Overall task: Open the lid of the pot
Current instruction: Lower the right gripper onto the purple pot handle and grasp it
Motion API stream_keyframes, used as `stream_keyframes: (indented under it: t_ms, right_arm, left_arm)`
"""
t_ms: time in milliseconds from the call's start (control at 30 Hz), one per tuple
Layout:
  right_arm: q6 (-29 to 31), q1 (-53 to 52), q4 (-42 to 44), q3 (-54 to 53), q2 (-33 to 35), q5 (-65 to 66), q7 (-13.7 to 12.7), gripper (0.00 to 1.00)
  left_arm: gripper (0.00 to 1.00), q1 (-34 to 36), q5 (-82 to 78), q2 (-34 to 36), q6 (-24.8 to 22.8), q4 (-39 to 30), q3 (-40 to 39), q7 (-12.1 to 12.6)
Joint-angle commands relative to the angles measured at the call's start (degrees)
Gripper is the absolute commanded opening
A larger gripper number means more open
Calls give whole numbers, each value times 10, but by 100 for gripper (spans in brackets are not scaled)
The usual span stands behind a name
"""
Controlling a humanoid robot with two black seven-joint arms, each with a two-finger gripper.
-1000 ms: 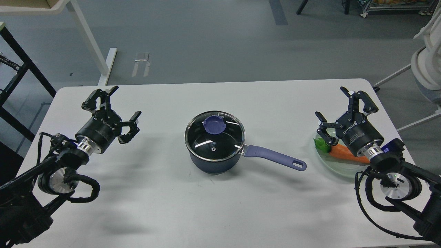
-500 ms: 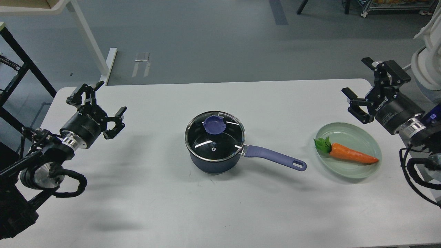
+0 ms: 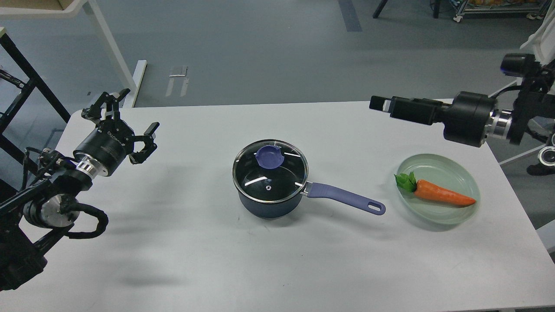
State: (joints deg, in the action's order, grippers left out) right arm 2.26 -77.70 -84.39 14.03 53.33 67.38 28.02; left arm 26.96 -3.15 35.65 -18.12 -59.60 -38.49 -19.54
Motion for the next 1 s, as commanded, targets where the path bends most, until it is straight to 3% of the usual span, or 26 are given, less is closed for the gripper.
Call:
stream_keyframes:
  t_ms: [0,367,600,667,867,967]
  right_arm:
    - [-39,-43,-6,92,-41,91,0,100]
    - [-50,-48,61,202,-168,165,0,99]
    - [-51,-51,88,232,-209,179,0,91]
    - [-51,-53,88,242,-209,179,0,85]
    - [-60,-53,88,252,-210,183,0,54]
    - [-61,-53,89,252,-209,187,0,51]
  left_arm:
    - [99,0,0,1,-3,-2,0,0]
    - [99,0,0,1,-4,-6,-1,1]
    - [99,0,1,2,-4,-9,-1,0]
    - [99,0,1,1,-4,-10,-1,-1]
    - [99,1,1,1,-4,-10,-1,-1]
    - [99,1,1,0,-4,-10,-1,-1]
